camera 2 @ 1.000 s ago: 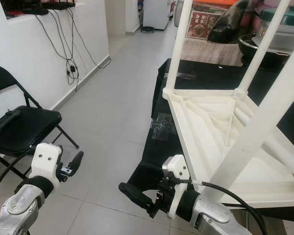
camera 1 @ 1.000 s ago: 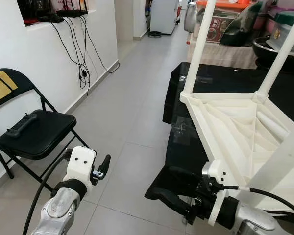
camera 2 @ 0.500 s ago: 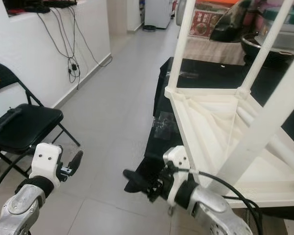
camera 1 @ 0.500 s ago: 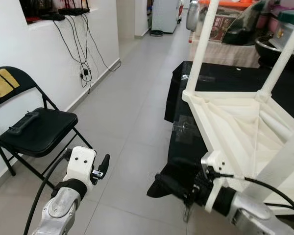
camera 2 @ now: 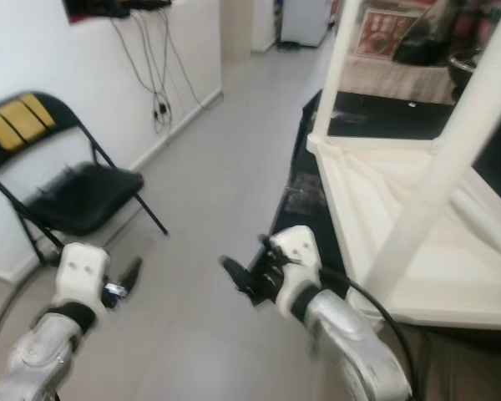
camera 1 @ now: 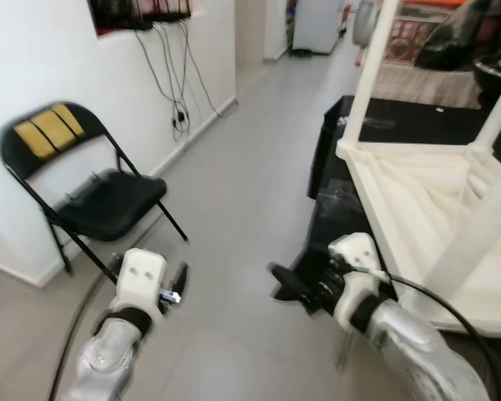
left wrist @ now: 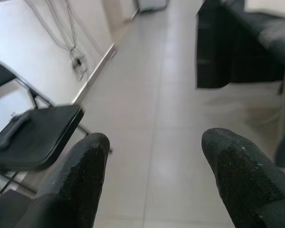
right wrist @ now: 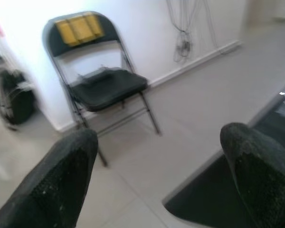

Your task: Building children table

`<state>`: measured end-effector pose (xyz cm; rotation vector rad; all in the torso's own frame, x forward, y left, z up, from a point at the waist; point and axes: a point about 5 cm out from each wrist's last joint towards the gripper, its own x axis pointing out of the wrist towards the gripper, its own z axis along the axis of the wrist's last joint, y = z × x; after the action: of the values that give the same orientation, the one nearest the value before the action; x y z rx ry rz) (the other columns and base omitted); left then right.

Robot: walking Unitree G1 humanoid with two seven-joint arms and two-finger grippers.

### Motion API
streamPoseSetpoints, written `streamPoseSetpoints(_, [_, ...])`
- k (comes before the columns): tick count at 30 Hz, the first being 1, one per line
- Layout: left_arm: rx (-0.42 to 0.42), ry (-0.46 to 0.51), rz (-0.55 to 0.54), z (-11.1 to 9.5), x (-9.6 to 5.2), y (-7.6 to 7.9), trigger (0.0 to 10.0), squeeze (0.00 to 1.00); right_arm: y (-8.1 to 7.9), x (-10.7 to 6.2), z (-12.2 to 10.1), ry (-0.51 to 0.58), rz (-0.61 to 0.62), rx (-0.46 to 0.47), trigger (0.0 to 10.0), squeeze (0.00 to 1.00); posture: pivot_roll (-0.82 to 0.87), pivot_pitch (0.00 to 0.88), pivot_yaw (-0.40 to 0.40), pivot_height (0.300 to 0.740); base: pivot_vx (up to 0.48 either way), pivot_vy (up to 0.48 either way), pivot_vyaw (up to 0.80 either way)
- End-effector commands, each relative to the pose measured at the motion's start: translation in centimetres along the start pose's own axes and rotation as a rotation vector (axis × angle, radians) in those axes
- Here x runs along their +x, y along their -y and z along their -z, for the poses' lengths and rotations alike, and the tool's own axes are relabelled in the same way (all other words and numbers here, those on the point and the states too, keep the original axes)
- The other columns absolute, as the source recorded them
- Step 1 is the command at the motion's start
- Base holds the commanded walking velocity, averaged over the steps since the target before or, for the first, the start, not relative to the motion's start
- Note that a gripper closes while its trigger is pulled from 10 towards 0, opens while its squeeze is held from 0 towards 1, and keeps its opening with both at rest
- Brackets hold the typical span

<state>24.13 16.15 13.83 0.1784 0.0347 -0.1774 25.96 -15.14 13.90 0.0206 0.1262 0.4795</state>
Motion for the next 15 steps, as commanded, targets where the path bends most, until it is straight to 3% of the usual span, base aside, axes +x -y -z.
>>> streamPoseSetpoints(1, [0.008, -0.009, 0.019, 0.5, -0.2, 0.2, 10.0, 0.0, 0.7, 0.5, 0.0, -0.005, 0.076, -0.034, 10.0, 0.0, -0.04, 0.04, -0.048, 0.74, 0.0, 0.0, 0.0])
streamPoseSetpoints(10, [-0.012, 0.005, 0.02, 0.4, -0.4, 0.5, 10.0, 0.0, 0.4, 0.7, 0.5, -0.028, 0.058, -0.041, 10.0, 0.0, -0.05, 0.039, -0.052, 0.74, 0.0, 0.0, -0.71])
streamPoseSetpoints(15, [-0.021, 0.013, 0.026, 0.3, -0.3, 0.8, 10.0, 0.0, -0.4, 0.9, 0.3, -0.005, -0.031, -0.058, 10.0, 0.0, -0.05, 0.037, -0.053, 0.74, 0.0, 0.0, -0.8])
